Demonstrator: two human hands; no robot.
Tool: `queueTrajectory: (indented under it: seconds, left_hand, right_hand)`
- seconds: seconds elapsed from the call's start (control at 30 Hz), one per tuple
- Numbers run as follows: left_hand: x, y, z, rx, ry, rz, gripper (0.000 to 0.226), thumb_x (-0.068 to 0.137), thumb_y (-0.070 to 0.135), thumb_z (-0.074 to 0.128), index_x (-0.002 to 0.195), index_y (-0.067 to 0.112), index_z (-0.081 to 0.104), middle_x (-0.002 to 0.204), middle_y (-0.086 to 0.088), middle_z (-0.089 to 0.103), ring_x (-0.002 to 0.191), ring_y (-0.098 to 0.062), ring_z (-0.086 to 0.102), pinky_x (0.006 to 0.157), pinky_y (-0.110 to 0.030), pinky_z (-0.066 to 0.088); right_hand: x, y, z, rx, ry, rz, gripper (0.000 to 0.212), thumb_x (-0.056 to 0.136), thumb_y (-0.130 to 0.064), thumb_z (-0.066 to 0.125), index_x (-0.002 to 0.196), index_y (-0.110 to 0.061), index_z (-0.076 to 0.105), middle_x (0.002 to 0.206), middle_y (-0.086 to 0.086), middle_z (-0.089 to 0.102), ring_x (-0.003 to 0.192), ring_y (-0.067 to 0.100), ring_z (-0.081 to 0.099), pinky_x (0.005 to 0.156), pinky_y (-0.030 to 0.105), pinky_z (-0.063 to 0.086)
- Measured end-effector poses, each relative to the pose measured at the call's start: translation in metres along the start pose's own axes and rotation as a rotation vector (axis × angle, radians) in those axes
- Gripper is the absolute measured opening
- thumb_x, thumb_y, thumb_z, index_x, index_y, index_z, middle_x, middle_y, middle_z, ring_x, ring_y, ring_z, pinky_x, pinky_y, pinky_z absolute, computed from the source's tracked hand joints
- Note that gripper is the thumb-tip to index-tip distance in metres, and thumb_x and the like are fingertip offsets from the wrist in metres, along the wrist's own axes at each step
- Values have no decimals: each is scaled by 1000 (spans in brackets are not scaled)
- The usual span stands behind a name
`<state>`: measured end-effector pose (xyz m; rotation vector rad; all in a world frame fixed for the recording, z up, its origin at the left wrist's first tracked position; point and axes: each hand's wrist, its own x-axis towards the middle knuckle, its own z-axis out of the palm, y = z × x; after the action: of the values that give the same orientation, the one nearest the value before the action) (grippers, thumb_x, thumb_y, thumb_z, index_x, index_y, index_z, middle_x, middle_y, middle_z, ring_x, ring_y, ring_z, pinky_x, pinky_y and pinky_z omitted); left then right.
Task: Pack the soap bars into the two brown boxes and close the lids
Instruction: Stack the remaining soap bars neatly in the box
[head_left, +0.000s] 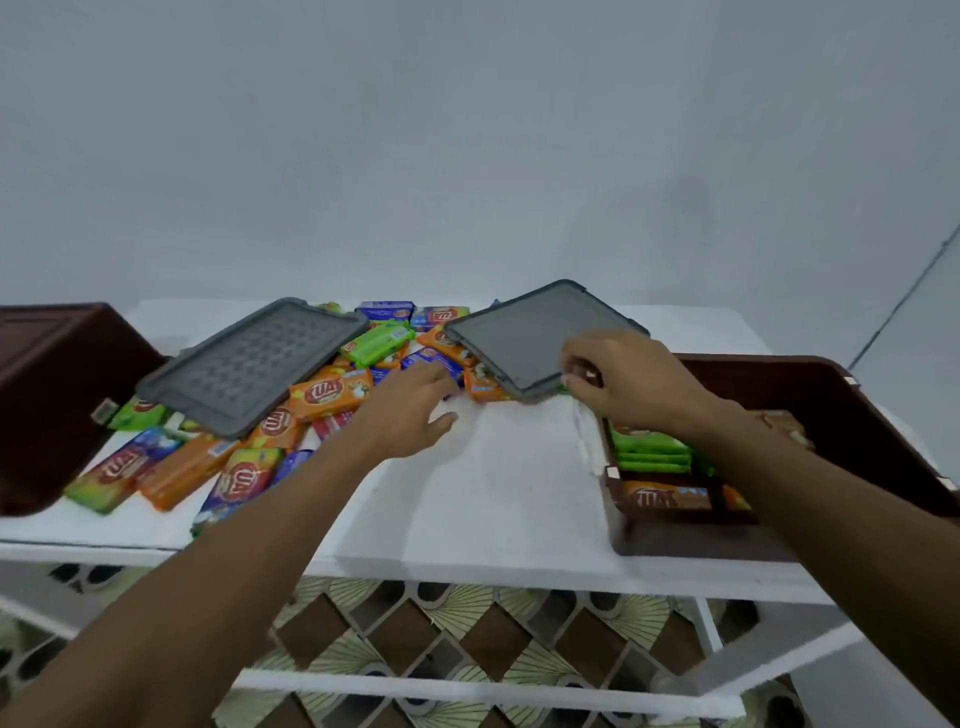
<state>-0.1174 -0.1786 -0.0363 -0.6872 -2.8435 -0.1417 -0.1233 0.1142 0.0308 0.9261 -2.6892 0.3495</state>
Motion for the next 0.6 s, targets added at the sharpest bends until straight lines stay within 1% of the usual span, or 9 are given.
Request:
queueTrajectory:
  seconds: [0.07,0.17,0.27,0.33,0.37,0.43,0.47,0.53,0.6]
  left_hand:
    - [-23,-33,-1,22,-19,-65,33,89,36,59,114,14,63,114,-5,57,105,-26,54,83,-42,47]
    - [-55,-68,-3,10,-14,-173,35,85,35,54,110,13,66,113,-7,59,105,-28,55,85,-41,49]
    - [-90,-98,-4,-26,29,-292,30,87,25,58,113,12,67,117,-9,59,107,-30,55,87,-40,45]
    - [-111,-114,-2,-41,29,-343,29,88,22,61,115,13,65,121,-8,57,108,-29,54,88,-41,44]
    - [-120,-119,-1,-44,26,-355,31,88,24,62,117,14,64,123,-7,56,108,-29,54,89,-41,45]
    - [-135,-125,2,-65,12,-394,35,88,30,62,121,18,60,124,-5,54,110,-25,52,91,-42,46]
    - [-142,-126,4,-73,17,-406,34,88,34,61,119,20,60,122,-3,52,110,-23,50,91,-42,45]
    - [-152,-124,9,-71,38,-399,30,88,43,58,111,24,57,115,1,50,107,-18,46,89,-41,44]
    - [-157,-121,13,-53,27,-392,27,88,49,54,104,27,55,109,5,49,103,-14,44,87,-39,42]
  right_hand:
    - [20,-29,15,3,-52,-41,9,87,-32,58,88,-23,58,86,-7,61,80,16,54,65,34,47]
    - [45,-65,46,3,-229,-49,10,89,-38,56,95,-30,53,96,-10,56,93,16,54,69,30,40]
    - [61,-102,88,-13,-375,-70,29,92,-41,54,120,-31,54,118,-5,58,110,17,53,80,33,46]
    - [67,-128,116,34,-435,-70,42,94,-37,53,136,-34,45,136,-1,50,123,20,48,91,39,47]
    - [70,-139,130,57,-455,-65,49,96,-35,51,142,-36,38,146,-1,41,130,21,42,96,41,46]
    - [75,-158,153,23,-465,-87,57,98,-35,47,150,-38,24,159,-2,20,140,23,28,103,45,41]
    - [76,-166,162,-9,-457,-95,57,98,-35,45,151,-38,21,162,-3,12,143,24,22,105,48,38]
    - [76,-175,173,-6,-391,-70,53,98,-34,44,148,-35,29,163,-2,11,145,23,18,108,52,33]
    - [74,-179,176,43,-285,-36,44,95,-34,47,138,-28,45,160,-1,20,145,21,21,109,51,32]
